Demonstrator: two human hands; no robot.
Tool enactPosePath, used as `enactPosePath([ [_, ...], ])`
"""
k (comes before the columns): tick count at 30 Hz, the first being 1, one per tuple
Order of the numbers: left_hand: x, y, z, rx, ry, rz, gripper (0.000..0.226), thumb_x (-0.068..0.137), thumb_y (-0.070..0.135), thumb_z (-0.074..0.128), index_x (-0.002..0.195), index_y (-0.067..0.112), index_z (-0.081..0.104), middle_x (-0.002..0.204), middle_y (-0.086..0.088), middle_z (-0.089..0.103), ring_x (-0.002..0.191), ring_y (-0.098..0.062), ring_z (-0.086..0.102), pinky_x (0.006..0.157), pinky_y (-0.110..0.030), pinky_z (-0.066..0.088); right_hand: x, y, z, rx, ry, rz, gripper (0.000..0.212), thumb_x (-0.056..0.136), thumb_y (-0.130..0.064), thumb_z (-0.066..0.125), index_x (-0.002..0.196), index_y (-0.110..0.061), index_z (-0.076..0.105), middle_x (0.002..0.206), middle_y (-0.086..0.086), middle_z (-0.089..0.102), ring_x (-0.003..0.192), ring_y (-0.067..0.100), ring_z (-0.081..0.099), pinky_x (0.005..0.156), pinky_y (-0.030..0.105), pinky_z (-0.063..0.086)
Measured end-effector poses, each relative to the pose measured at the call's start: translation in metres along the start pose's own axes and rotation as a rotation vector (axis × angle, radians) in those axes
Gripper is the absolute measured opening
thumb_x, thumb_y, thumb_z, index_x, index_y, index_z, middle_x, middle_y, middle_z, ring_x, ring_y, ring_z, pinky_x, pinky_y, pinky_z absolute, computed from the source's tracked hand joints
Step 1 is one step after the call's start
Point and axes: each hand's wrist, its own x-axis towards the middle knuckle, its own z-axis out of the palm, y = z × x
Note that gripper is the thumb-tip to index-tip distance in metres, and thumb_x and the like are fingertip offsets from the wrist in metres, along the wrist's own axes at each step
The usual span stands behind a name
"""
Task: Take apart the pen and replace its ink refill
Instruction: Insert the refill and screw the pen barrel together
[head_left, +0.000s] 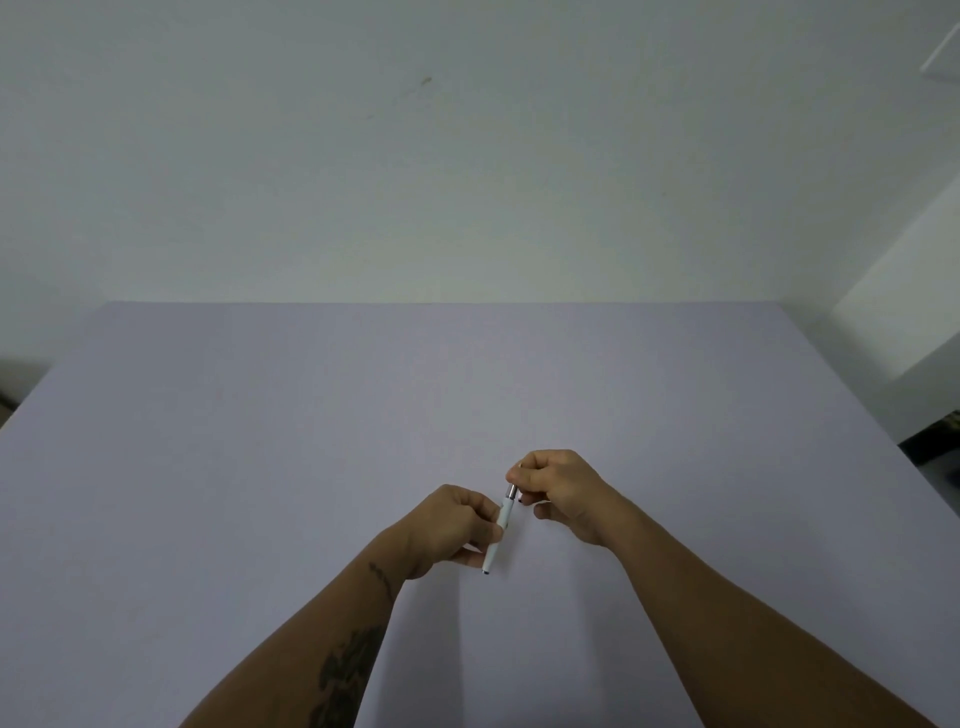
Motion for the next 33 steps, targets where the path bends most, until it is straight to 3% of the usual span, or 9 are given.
enactPosePath([
  [3,-0.002,-0.002,0.002,0.006,-0.012,-0.003,0.013,0.083,-0.003,0.063,0.080,0.006,0.072,0.078,-0.007,0.065,0.072,-0.019,0.063,0.070,-0.031,0.060,0.000,0.004,0.003,-0.079,0.038,-0.022,0.021,0.088,-0.020,0.071,0.072,-0.011,0.061,0.084,0.012,0.063,0.067,0.017,0.055,0.059,0.029,0.045],
  [6,-0.003,-0.003,0.001,0.001,-0.013,-0.003,0.012,0.082,-0.003,0.064,0.081,0.005,0.072,0.079,-0.009,0.066,0.072,-0.019,0.064,0.070,-0.032,0.061,-0.003,0.004,0.003,-0.078,0.014,-0.026,0.020,0.087,-0.021,0.071,0.072,-0.012,0.063,0.082,0.011,0.064,0.068,0.017,0.056,0.058,0.029,0.044],
  [8,-0.004,-0.003,0.000,-0.003,-0.010,-0.004,0.012,0.082,-0.004,0.064,0.082,0.004,0.073,0.080,-0.009,0.067,0.072,-0.019,0.065,0.069,-0.031,0.061,-0.005,0.002,0.000,0.006,-0.044,0.005,0.011,0.088,-0.017,0.069,0.082,-0.009,0.073,0.080,0.007,0.066,0.066,0.015,0.057,0.057,0.027,0.044],
  [11,-0.006,-0.004,-0.001,-0.011,-0.006,-0.010,0.013,0.081,-0.004,0.064,0.085,0.003,0.073,0.083,-0.011,0.071,0.075,-0.020,0.067,0.069,-0.032,0.061,-0.007,0.000,-0.005,0.046,-0.093,0.019,0.015,0.090,-0.009,0.064,0.095,-0.009,0.079,0.082,0.003,0.071,0.068,0.014,0.059,0.057,0.025,0.046],
  [16,-0.008,-0.005,0.001,0.016,0.002,0.014,0.015,0.082,-0.004,0.062,0.083,0.005,0.074,0.084,-0.011,0.073,0.077,-0.020,0.067,0.069,-0.030,0.061,-0.007,0.001,-0.003,-0.040,-0.039,0.001,0.015,0.091,-0.007,0.063,0.086,-0.009,0.077,0.082,0.005,0.069,0.069,0.014,0.058,0.059,0.026,0.045],
  [23,-0.007,-0.007,0.006,0.086,0.074,0.080,0.014,0.082,-0.002,0.063,0.079,0.008,0.073,0.086,-0.014,0.070,0.080,-0.022,0.064,0.072,-0.031,0.059,-0.008,0.009,0.003,-0.132,0.089,-0.064,0.017,0.087,-0.018,0.068,0.074,-0.011,0.060,0.085,0.014,0.067,0.067,0.018,0.056,0.060,0.032,0.042],
  [29,-0.007,-0.006,0.005,0.108,0.096,0.096,0.011,0.079,0.000,0.068,0.074,0.010,0.072,0.082,-0.014,0.067,0.075,-0.023,0.060,0.071,-0.032,0.056,-0.015,0.009,-0.005,0.040,-0.008,-0.019,0.007,0.088,-0.012,0.069,0.088,-0.008,0.076,0.080,0.005,0.070,0.064,0.013,0.057,0.056,0.024,0.044],
  [33,-0.006,-0.004,0.006,0.136,0.108,0.115,0.009,0.079,0.001,0.069,0.075,0.009,0.071,0.078,-0.012,0.064,0.068,-0.020,0.057,0.064,-0.029,0.053,-0.017,0.010,-0.004,-0.016,0.067,-0.056,0.010,0.088,-0.010,0.070,0.079,-0.006,0.072,0.077,0.010,0.063,0.063,0.015,0.051,0.054,0.025,0.041],
])
